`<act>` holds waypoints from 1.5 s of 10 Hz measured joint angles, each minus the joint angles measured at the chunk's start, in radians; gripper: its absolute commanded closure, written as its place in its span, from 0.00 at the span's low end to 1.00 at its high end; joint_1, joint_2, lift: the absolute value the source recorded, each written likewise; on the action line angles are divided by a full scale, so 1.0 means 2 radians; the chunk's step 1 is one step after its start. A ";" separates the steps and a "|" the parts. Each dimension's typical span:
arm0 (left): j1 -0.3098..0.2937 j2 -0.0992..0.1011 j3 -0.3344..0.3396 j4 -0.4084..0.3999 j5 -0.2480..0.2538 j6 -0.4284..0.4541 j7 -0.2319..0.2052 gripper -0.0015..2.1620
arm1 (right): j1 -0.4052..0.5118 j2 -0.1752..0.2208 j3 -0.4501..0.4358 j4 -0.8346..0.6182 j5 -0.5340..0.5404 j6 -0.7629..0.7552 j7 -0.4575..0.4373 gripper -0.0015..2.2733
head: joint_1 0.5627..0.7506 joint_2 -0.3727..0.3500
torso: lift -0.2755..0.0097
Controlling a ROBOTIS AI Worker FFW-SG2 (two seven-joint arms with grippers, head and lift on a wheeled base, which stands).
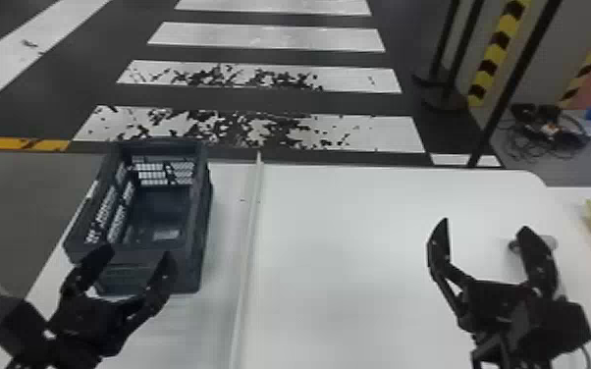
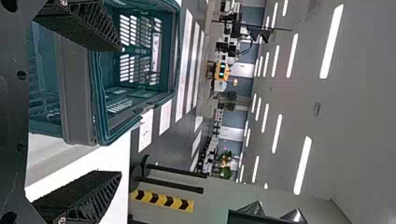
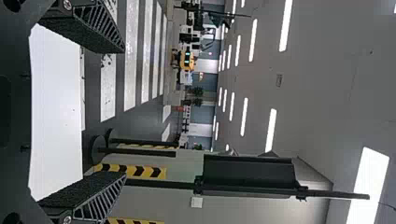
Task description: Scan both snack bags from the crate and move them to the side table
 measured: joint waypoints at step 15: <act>0.013 -0.012 -0.021 0.010 -0.029 -0.018 0.012 0.03 | 0.027 0.028 0.038 0.063 0.004 -0.053 0.001 0.02 | 0.70 0.60 | 0.62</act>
